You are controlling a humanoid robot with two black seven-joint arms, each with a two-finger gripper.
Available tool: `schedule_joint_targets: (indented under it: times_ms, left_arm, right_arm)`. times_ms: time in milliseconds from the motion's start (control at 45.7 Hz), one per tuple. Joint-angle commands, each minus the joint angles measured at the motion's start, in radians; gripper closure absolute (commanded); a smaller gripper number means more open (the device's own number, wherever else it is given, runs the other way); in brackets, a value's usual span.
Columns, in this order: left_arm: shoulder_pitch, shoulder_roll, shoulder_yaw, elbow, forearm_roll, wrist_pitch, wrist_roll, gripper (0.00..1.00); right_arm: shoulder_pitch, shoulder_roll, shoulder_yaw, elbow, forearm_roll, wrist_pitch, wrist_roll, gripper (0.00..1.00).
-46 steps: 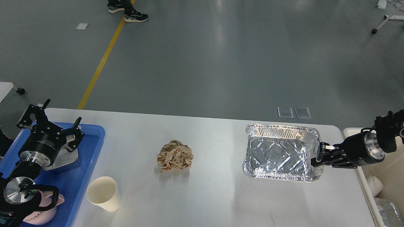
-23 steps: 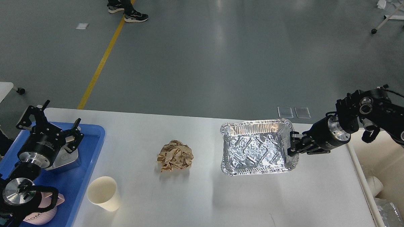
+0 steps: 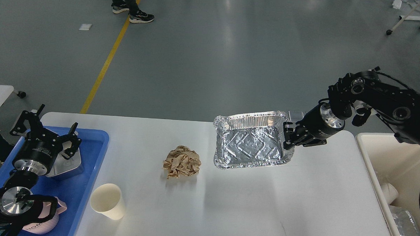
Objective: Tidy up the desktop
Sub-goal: 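Carry the foil tray toward the table center and raise it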
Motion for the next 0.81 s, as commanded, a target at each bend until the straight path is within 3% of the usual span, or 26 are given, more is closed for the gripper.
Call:
schedule_joint_targets:
  times_ms: [0,175,328,437,590,787]
  left_arm:
    - [-0.001,0.000,0.002,0.000,-0.001,0.000,-0.008,0.03]
    - [-0.001,0.001,-0.006,0.002,-0.001,0.003,-0.011,0.03]
    - [-0.004,0.004,-0.027,0.012,-0.001,-0.001,-0.002,0.03]
    - [-0.003,0.022,-0.025,0.016,0.009,-0.030,0.003,0.03]
    - [0.007,0.076,-0.021,0.022,0.025,-0.107,0.000,0.03]
    - [-0.029,0.062,-0.027,0.025,0.023,-0.043,0.003,0.03]
  right_arm:
    - [0.014,-0.005,-0.021,0.004,0.030,0.002,-0.020,1.00]
    - [0.014,-0.006,-0.021,0.004,0.047,0.002,-0.030,1.00]
    - [0.020,-0.012,-0.021,0.004,0.110,0.002,-0.087,1.00]
    - [0.020,-0.022,-0.021,0.009,0.134,0.002,-0.113,1.00]
    - [0.022,-0.034,-0.021,0.012,0.137,0.002,-0.115,1.00]
    - [0.020,-0.040,-0.021,0.014,0.137,0.002,-0.115,1.00]
